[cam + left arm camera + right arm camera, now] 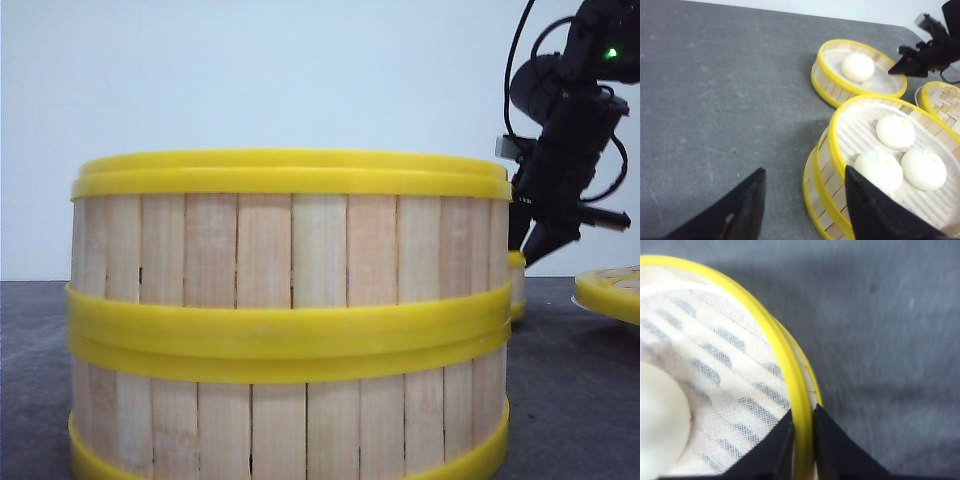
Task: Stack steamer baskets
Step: 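Lift the gripped basket with the right gripper over the stack, then lower the basket onto the stack top and open the right gripper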
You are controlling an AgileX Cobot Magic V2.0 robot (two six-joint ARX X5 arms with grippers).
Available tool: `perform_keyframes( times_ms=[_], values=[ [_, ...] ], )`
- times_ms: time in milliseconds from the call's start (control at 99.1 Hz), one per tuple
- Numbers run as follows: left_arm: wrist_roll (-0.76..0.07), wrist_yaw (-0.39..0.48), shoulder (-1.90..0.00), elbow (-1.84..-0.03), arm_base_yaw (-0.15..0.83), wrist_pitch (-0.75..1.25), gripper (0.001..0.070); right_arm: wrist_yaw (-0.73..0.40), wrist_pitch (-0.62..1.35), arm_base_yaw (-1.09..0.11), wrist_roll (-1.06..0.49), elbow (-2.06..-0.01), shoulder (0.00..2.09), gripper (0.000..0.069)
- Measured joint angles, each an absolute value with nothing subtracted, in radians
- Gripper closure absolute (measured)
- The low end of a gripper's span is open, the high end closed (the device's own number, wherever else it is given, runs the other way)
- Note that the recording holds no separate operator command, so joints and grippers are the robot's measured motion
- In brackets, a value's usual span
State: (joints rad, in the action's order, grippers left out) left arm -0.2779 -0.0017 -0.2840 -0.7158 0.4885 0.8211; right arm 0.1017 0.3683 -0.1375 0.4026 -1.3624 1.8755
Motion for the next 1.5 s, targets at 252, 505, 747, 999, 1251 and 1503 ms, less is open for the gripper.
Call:
perform_keyframes(
  times_ms=[252, 505, 747, 999, 1251, 1503],
  values=[
    [-0.278, -0.001, -0.284, -0.716, 0.488, 0.822, 0.0413, 0.121, 0.47, -0.137, 0.383, -1.416, 1.69, 0.0656],
    [-0.278, -0.001, -0.284, -0.716, 0.488, 0.823, 0.0413, 0.212, 0.619, -0.164, 0.249, -1.427, 1.388, 0.0656],
    [-0.278, -0.002, -0.284, -0.716, 0.488, 0.823, 0.0413, 0.293, 0.752, -0.25, 0.177, -1.43, 1.239, 0.0657],
    [-0.278, -0.001, -0.284, -0.716, 0.488, 0.823, 0.0413, 0.278, 0.827, -0.365, 0.123, -1.398, 1.259, 0.0657],
    [-0.278, -0.001, -0.284, -0.716, 0.488, 0.823, 0.0413, 0.249, 0.805, -0.479, 0.098, -1.325, 1.303, 0.0657],
    [-0.278, -0.001, -0.284, -0.716, 0.488, 0.823, 0.0413, 0.214, 0.805, -0.524, 0.082, -1.318, 1.356, 0.0657]
  ],
)
